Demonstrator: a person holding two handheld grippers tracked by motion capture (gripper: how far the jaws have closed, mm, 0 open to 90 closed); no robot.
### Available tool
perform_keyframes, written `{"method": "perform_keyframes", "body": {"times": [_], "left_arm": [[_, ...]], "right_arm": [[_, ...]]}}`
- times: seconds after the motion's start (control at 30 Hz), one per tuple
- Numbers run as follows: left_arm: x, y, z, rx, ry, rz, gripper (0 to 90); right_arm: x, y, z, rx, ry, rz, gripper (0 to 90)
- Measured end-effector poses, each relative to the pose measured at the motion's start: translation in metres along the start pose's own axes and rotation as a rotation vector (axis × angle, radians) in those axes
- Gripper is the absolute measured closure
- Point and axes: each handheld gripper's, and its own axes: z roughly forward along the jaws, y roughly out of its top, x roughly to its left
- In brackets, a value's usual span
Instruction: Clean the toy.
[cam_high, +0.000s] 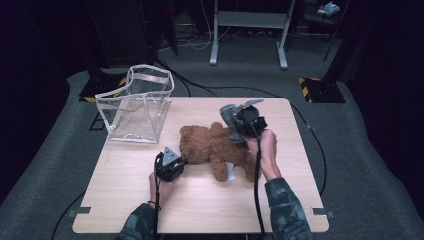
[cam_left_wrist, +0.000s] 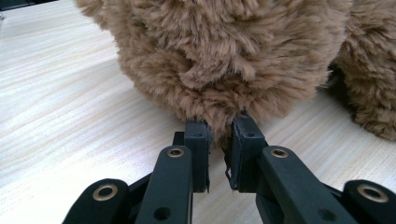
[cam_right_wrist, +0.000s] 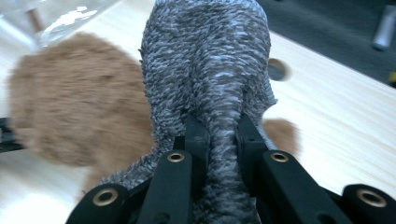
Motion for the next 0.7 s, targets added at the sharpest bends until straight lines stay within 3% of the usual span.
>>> {"method": "perform_keyframes", "body": {"times": [0.13,0.2,0.23,0.33,0.47,0.57,0.63,0.67,0.7], "left_arm": [[0.001,0.0,0.0,-0.006,0.002,0.002,79.6],[0.001,0.0,0.0,-0.008,0.0,0.0,79.6],[0.001,0.0,-0.001,-0.012,0.0,0.0,79.6],[-0.001,-0.001,-0.001,-0.027,0.003,0.008,79.6],[0.0,-0.001,-0.002,-0.036,-0.003,0.015,79.5],[-0.001,-0.001,-0.002,-0.035,0.0,0.019,79.6],[-0.001,-0.001,-0.002,-0.034,-0.001,0.018,79.6],[-0.001,-0.001,-0.002,-0.029,-0.004,0.015,79.7],[-0.001,-0.001,-0.002,-0.029,-0.001,0.018,79.7]], "right_arm": [[0.03,-0.004,0.036,0.059,0.041,-0.043,79.6],[0.036,-0.011,0.048,0.088,0.048,-0.062,79.6],[0.037,-0.014,0.052,0.073,0.038,-0.055,79.6],[0.033,-0.017,0.049,0.048,0.063,0.0,79.5],[0.04,-0.01,0.039,0.006,0.096,-0.003,79.6],[0.054,-0.002,0.036,-0.019,0.131,-0.05,79.5],[0.065,0.002,0.04,0.001,0.138,-0.089,79.5],[0.068,0.001,0.043,0.008,0.147,-0.079,79.5],[0.072,0.0,0.047,0.023,0.144,-0.111,79.5]]}}
